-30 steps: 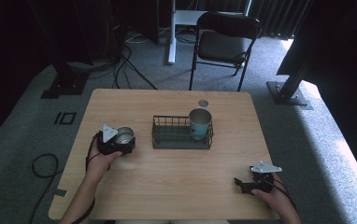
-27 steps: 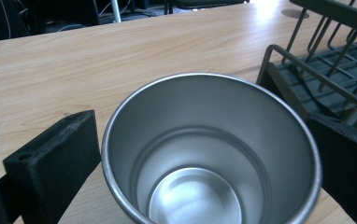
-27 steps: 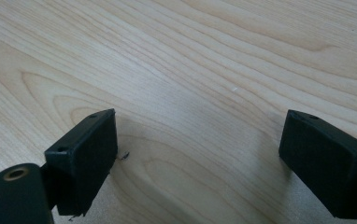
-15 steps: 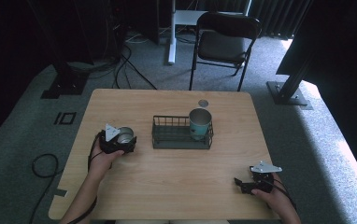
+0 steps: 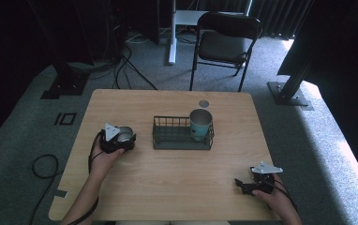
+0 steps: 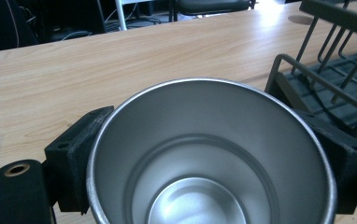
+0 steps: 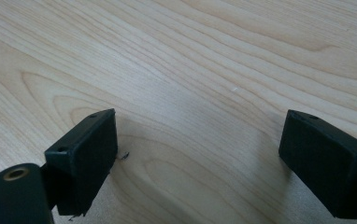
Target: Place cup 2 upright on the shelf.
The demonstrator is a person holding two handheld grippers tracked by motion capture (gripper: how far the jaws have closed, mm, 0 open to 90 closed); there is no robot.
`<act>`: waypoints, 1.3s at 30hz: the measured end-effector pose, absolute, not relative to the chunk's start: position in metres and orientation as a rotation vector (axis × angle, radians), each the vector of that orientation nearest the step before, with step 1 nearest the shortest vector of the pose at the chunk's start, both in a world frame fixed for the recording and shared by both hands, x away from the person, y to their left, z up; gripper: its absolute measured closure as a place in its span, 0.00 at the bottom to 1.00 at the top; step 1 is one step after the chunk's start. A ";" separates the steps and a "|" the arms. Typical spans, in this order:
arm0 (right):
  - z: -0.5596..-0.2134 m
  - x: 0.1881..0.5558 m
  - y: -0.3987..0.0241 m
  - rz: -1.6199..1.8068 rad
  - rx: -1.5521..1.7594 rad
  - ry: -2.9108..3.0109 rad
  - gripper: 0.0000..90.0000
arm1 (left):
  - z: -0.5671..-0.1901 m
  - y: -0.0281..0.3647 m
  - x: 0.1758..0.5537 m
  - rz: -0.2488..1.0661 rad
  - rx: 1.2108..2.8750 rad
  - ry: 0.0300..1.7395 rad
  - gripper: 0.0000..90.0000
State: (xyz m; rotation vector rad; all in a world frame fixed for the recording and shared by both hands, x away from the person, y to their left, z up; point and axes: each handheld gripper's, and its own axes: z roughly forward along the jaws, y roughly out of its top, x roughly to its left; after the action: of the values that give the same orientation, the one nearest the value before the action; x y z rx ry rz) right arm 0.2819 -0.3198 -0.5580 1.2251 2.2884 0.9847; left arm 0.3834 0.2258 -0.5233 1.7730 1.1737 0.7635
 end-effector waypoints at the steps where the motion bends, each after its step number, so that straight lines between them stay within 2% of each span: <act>1: -0.558 0.282 -0.320 0.985 1.225 2.288 0.12 | -0.521 0.226 0.383 0.763 1.775 1.167 0.15; 39: -0.558 0.282 -0.320 0.983 1.224 2.288 0.12 | -0.448 0.207 0.383 0.765 1.763 1.025 0.15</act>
State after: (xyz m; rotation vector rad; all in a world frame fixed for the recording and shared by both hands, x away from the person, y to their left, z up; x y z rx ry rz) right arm 0.2818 -0.3197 -0.5580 1.2243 2.2882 0.9829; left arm 0.3829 0.2068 -0.4481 1.7625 1.0252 0.7649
